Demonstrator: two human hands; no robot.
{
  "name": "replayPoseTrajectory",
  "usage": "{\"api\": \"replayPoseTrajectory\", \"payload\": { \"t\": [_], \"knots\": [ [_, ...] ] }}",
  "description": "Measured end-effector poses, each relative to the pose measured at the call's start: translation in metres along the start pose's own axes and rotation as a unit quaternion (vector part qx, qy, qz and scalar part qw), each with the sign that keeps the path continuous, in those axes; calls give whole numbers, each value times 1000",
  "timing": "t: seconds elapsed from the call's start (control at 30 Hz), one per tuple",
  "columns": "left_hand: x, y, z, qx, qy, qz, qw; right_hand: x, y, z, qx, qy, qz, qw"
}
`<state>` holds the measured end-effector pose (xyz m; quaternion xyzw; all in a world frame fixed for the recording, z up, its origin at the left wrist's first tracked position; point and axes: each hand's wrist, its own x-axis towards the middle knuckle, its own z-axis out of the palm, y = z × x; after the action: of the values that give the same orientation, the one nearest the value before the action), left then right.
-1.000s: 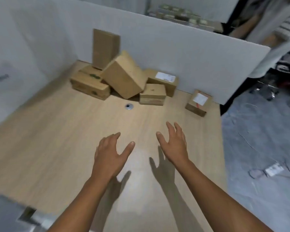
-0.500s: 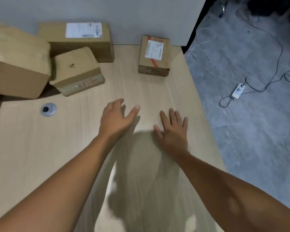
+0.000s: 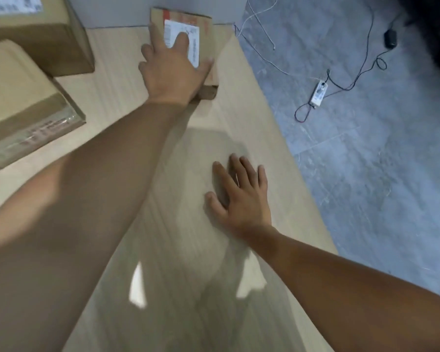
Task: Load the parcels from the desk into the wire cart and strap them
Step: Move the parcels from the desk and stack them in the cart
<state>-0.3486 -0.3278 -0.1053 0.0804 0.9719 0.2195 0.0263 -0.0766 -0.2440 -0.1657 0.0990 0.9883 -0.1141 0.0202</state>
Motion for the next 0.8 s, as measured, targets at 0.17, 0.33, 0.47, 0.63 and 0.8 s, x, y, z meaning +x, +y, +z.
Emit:
{"api": "replayPoseTrajectory", "payload": {
  "t": [0.17,0.33,0.47,0.63,0.8],
  "knots": [
    [-70,-32,-10,12,-3,29,1000,-2,4,0,43,8,2,999],
    [-182,-69,-19,15,22,32,999,-5,5,-8,118,18,-13,993],
    [-291,-62,-15,15,98,-19,995,-3,6,-20,128,-3,-1,992],
    [-428,-43,1,9,106,8,994,-9,-6,-44,127,-225,-65,964],
    [-526,-32,0,-4,142,-252,957,-78,-30,-51,51,-325,-230,916]
  ]
}}
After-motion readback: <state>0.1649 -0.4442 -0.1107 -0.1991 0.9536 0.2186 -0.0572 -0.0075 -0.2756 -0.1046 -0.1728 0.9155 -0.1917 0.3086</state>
